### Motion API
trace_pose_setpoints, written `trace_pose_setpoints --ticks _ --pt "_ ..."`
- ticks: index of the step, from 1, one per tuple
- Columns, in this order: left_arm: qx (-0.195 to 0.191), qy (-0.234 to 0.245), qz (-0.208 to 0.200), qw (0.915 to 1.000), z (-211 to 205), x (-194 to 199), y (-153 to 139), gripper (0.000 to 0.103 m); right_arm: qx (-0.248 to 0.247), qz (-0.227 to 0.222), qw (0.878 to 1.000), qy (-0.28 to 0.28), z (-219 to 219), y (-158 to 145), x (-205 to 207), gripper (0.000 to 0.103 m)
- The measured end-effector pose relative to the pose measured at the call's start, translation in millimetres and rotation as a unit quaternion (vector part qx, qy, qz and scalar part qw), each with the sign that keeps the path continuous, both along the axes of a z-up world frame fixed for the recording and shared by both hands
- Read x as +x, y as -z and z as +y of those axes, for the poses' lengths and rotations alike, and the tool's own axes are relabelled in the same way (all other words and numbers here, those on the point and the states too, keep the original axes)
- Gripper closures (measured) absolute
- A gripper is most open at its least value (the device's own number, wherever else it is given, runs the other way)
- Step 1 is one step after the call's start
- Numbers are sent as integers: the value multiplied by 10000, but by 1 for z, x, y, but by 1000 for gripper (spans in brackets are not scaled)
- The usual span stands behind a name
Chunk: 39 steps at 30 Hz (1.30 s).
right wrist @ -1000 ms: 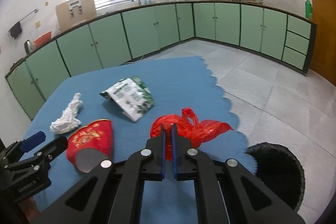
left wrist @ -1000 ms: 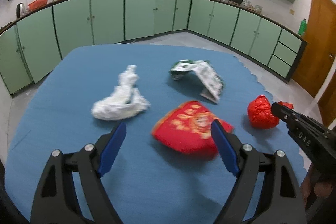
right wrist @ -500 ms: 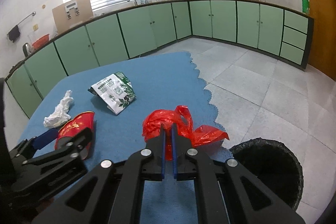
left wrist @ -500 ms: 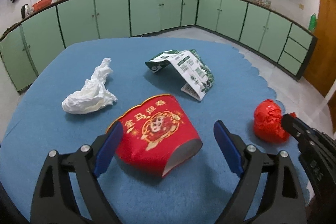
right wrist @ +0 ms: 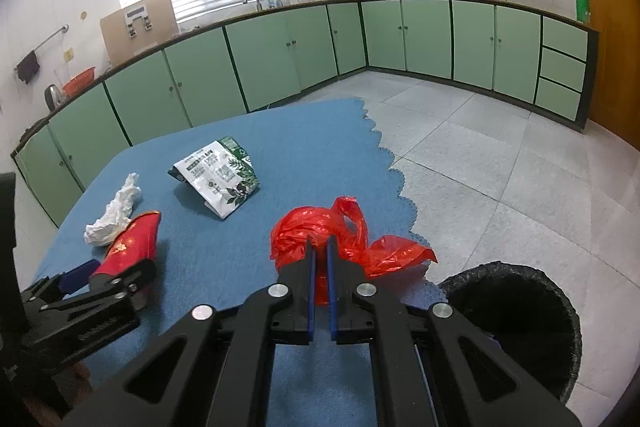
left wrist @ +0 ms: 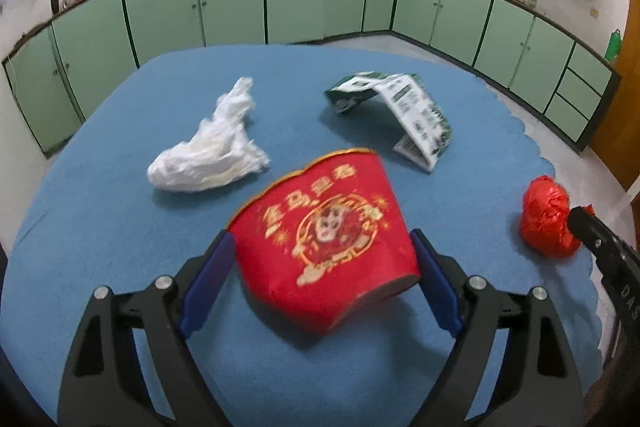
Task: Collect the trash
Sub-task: 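Grasp the red paper cup with the left gripper while the right holds the bag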
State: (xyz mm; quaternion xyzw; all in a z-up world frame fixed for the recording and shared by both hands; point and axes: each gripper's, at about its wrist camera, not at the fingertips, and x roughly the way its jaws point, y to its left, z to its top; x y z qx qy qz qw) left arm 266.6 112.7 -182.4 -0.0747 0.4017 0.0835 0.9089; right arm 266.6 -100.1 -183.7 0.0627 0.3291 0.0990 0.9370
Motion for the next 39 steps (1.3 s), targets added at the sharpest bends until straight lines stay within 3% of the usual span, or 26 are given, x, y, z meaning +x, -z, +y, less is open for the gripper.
trace_pose_setpoints --ticks 13,14,17,19,21,24,26,31,39 --pt "-336 222 -64 9992 14 -4 -1 22 -78 -1 10000 4 5 -2 -2 98" --pt "-374 260 -98 9989 15 -5 -2 24 -94 -12 10000 3 5 -3 -3 98" --pt "-287 472 -276 9981 11 -14 -9 45 -81 -49 10000 5 5 -7 -7 98" --pt "-251 607 -311 9974 6 -15 -12 49 -66 -65 10000 -4 6 -10 -10 98" --pt "-293 611 -285 9973 7 -16 -12 49 -70 -63 10000 -14 6 -11 -11 98" --pt "-296 529 -237 9979 8 -17 -13 40 -100 -62 9999 -27 7 -11 -13 98" --pt "-473 455 -173 9977 15 -18 -10 39 -107 -47 9999 -32 7 -10 -14 98" --pt "-441 274 -175 9985 27 -25 -9 38 -119 -46 9999 -43 8 -9 -14 98" --pt "-492 167 63 9986 35 -15 5 27 -183 -23 9998 -102 14 -8 -15 98"
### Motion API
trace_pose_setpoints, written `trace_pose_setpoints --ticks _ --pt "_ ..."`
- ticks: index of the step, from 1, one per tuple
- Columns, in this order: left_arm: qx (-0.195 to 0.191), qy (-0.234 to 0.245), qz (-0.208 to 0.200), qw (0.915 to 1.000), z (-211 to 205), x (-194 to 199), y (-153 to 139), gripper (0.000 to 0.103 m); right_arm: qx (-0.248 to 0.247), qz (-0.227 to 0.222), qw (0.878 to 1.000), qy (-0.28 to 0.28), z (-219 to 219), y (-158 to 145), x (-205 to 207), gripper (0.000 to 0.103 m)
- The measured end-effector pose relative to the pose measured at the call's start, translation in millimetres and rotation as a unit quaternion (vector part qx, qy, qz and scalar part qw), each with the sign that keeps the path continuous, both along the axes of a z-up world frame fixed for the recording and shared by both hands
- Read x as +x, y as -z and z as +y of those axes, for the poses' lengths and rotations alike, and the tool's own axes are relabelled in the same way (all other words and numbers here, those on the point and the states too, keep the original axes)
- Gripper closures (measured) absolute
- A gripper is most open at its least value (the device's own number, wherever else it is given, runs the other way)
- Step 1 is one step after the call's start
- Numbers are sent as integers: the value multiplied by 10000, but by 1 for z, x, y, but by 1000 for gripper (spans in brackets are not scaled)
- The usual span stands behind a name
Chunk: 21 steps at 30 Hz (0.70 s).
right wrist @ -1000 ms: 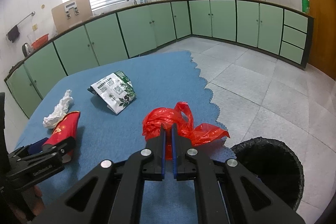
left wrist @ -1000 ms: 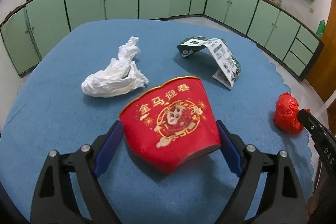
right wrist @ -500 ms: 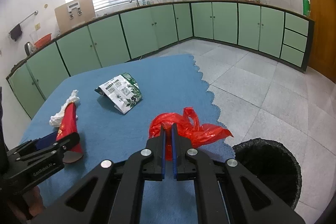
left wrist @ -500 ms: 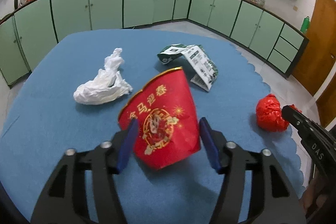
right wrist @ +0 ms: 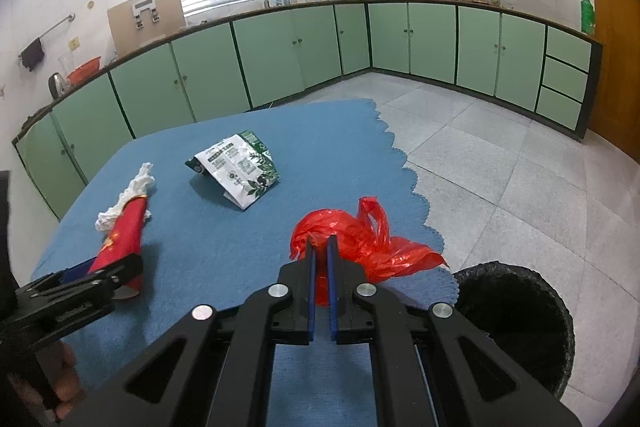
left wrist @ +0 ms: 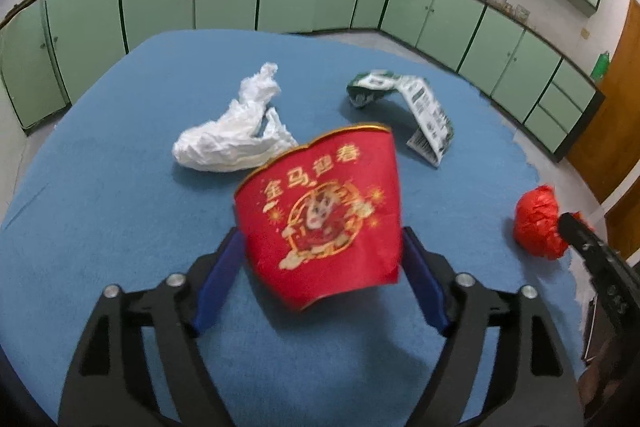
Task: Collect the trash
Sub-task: 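Grasp the red paper cup with the left gripper while the right holds the bag, then lift the red cup and red bag toward the bin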
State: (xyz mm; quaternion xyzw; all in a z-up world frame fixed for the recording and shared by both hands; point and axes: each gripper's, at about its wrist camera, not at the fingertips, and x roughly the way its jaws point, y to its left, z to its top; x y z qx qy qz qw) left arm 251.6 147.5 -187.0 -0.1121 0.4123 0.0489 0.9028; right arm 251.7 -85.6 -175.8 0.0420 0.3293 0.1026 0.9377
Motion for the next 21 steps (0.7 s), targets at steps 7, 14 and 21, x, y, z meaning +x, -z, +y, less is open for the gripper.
trace_pose_setpoints --ticks 7,14,21 --pt "-155 -3 31 9999 6 5 3 53 -35 54 10000 -32 3 1 -1 98" --pt "-70 49 -220 9997 5 -7 -14 60 -40 -2 10000 -21 4 -2 -4 98" --pt "-74 286 -389 9988 -9 -15 -31 61 46 -114 9999 19 -3 -13 -12 98"
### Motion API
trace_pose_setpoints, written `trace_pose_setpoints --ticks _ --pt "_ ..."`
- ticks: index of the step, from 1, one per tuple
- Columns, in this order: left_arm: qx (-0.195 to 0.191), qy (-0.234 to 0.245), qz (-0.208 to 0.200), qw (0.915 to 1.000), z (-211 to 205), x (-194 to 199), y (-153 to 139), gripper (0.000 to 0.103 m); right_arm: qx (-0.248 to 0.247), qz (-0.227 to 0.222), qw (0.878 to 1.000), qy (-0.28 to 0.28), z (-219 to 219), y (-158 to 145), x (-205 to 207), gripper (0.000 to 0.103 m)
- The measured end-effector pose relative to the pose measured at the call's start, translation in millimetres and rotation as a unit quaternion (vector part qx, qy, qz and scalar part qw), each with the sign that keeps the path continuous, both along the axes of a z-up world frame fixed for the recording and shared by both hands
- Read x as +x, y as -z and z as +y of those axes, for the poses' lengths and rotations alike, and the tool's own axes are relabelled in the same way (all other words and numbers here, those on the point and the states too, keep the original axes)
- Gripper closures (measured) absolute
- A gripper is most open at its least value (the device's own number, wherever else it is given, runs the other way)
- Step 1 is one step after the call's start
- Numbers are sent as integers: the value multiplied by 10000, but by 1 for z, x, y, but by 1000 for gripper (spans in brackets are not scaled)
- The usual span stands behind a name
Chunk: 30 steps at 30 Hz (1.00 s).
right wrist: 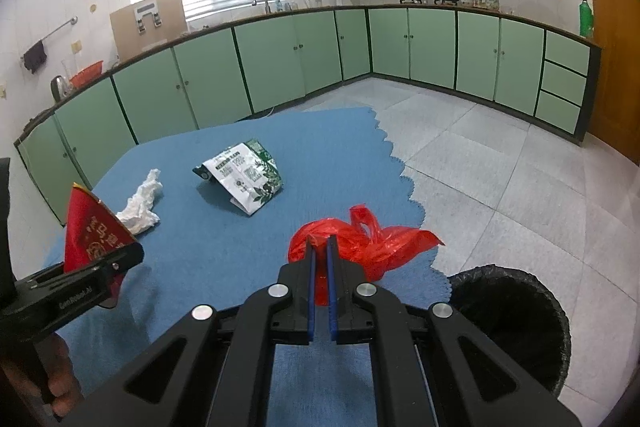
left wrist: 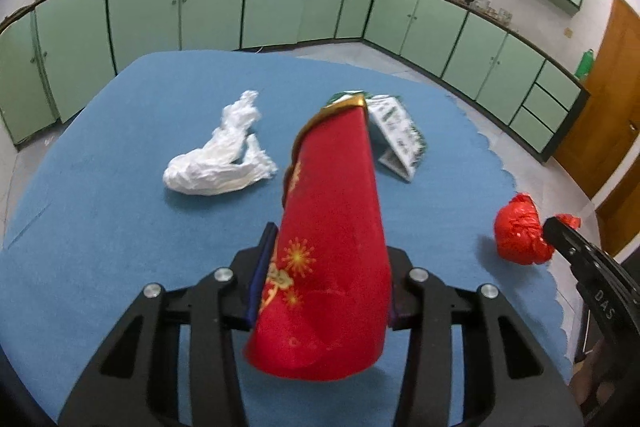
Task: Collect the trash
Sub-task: 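Lift the red cup and red bag toward the bin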
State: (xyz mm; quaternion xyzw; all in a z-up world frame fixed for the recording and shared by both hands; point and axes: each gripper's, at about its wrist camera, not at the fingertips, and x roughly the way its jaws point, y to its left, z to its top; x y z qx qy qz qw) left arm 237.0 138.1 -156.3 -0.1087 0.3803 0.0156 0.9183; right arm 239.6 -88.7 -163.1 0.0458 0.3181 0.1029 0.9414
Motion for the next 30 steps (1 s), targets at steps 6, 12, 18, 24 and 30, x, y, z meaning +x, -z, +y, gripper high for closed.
trace_pose_setpoints --ticks 6,12,18,24,30 --pt "7 308 -146 9994 -22 -9 -12 61 62 -130 9998 102 -13 -14 -11 98" --pt "96 570 -309 9978 -53 -10 -26 61 61 -255 9993 253 -28 -27 -22 98" --pt "312 923 -428 9943 -89 -9 -34 61 53 -350 9982 488 -54 -39 -34 98" --pt "305 1276 -428 9904 -128 -9 -33 61 33 -346 9963 784 -85 -42 -46 98" --pt "286 1585 -419 9860 -166 -12 -27 61 20 -331 9934 1095 -121 -42 -60 98"
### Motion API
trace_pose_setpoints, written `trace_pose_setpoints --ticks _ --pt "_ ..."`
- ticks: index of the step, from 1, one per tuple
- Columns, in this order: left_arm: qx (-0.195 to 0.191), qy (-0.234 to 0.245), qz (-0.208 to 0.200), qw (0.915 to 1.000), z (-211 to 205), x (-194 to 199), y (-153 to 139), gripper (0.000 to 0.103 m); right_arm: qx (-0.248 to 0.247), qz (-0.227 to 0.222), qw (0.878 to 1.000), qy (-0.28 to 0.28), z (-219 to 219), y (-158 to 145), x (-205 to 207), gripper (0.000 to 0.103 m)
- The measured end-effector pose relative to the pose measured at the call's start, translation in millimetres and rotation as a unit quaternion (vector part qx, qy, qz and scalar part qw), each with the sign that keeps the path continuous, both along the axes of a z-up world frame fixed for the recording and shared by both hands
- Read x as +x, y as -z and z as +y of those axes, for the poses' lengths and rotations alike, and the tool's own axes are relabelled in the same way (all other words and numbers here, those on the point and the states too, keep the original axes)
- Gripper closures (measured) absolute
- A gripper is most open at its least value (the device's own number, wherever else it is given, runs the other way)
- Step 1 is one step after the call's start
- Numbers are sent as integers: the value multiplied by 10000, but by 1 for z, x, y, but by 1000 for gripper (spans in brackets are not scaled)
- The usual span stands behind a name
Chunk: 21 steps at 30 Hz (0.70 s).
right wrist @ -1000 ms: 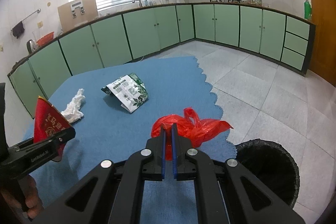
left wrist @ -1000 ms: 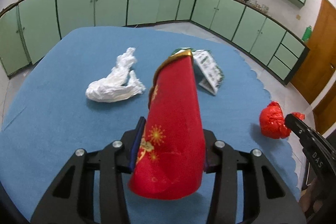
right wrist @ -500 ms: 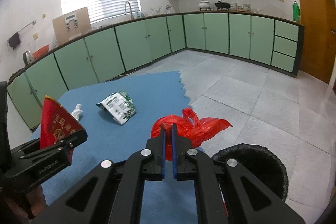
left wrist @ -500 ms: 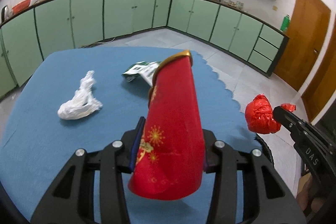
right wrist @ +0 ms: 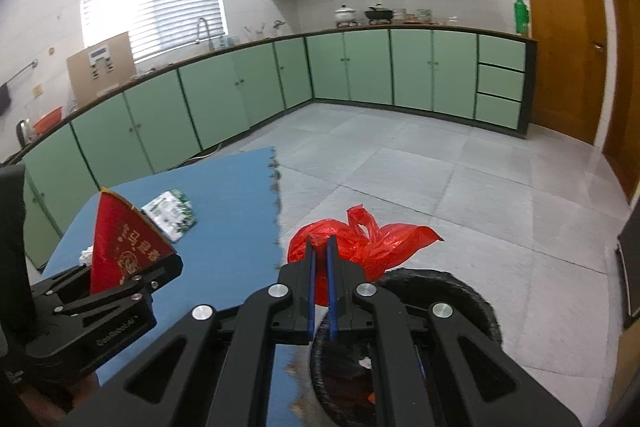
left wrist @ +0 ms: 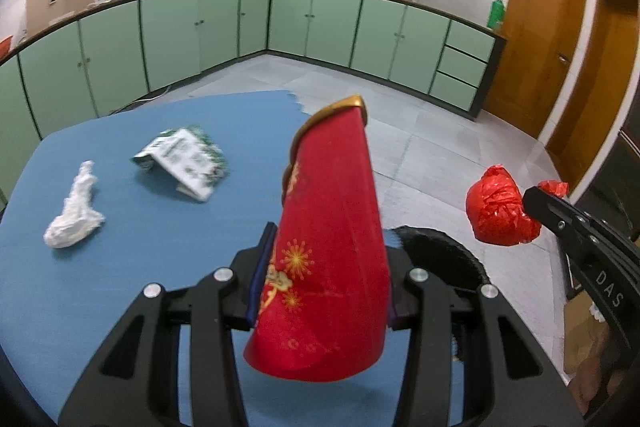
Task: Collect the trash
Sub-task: 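Lift the red cup and red bag toward the bin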
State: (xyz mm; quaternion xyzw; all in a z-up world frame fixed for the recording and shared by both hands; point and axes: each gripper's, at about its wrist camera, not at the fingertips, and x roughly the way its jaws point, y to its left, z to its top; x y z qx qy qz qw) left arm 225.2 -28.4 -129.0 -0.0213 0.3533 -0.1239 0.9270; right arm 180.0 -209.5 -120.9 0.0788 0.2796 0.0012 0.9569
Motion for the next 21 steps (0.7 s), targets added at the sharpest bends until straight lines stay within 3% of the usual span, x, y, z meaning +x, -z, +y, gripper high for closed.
trace_pose_setpoints --ticks 21 --pt "-67 1249 37 9921 -142 19 28 61 0 197 9957 903 -116 21 -28 98"
